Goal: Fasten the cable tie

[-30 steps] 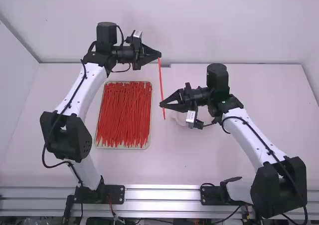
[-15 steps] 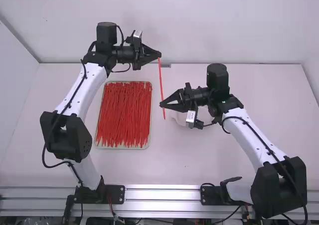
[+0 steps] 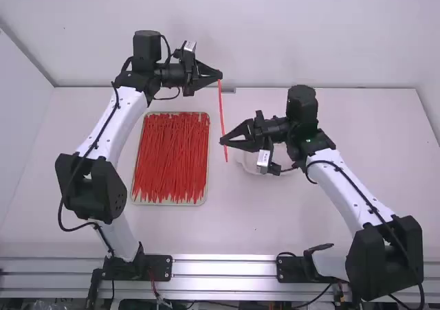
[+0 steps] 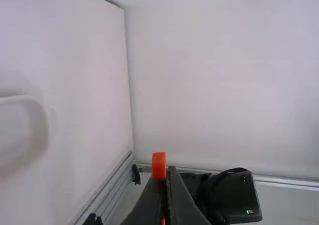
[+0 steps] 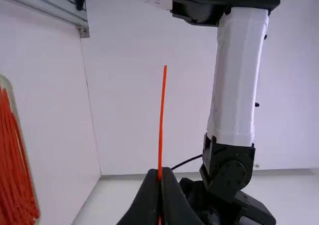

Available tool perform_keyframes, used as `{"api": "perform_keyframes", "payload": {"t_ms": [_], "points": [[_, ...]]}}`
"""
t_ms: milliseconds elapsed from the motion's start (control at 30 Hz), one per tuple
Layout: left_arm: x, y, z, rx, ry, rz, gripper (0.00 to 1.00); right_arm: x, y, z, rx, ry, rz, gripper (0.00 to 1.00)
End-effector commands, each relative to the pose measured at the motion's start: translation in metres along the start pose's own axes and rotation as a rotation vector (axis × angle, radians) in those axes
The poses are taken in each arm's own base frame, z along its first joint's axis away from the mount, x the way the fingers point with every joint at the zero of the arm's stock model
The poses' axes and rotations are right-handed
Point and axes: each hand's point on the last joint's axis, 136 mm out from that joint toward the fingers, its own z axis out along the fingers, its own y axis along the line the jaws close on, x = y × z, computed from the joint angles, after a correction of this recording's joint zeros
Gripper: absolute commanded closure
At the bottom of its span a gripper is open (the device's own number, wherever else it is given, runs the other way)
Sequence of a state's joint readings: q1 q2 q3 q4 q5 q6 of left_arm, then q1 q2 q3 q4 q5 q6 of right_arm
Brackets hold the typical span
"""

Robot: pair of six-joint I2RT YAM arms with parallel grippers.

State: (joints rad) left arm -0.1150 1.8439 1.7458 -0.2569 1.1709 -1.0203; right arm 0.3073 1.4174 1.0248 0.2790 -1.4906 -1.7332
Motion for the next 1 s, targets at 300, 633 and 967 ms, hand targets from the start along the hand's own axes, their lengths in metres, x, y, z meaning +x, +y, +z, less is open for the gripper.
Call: {"api": "perform_keyframes", "payload": {"t_ms": [300,633,967], "points": [[0.001,-0.009,0.001,0.016,0.013,0.057,0.98,0.001,-0.012,0.000,0.010,-0.007,0.380,1.00],[0.002,-0.007,0.000,0.010,0.016,0.077,0.98,0.004,-0.012,-0.014,0.016,0.005,0.629,1.00],[0.002,-0.006,0.001,0.009,0.017,0.075,0.98,0.006,-0.011,-0.014,0.020,0.017,0.723,1.00]]}}
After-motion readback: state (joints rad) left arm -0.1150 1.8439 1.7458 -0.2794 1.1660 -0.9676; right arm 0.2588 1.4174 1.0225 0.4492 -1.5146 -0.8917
